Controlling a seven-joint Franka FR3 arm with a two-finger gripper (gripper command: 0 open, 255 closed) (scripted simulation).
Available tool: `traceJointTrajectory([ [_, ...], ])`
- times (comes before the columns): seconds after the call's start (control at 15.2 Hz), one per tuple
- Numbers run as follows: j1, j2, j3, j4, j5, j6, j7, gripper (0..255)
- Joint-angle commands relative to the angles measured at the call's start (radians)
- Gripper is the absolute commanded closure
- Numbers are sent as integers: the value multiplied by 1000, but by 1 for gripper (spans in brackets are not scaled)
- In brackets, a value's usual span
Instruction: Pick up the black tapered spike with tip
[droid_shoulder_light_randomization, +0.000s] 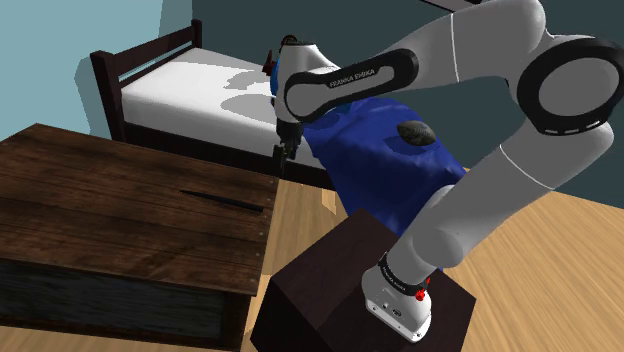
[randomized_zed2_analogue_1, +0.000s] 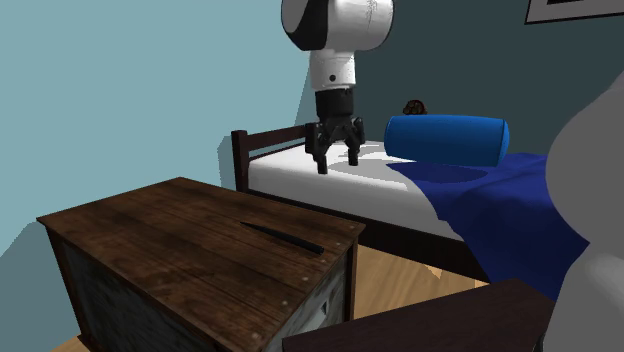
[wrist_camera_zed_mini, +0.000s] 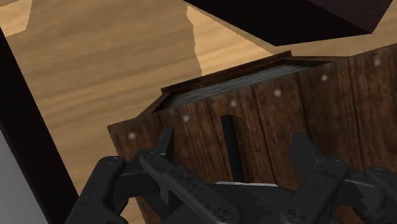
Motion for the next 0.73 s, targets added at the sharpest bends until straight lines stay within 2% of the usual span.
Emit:
traceJointTrajectory([
  [0.0, 6, 76, 9, 29, -12, 53, -3, 0],
  [0.66, 55, 453, 40, 249, -109, 225, 11, 0],
])
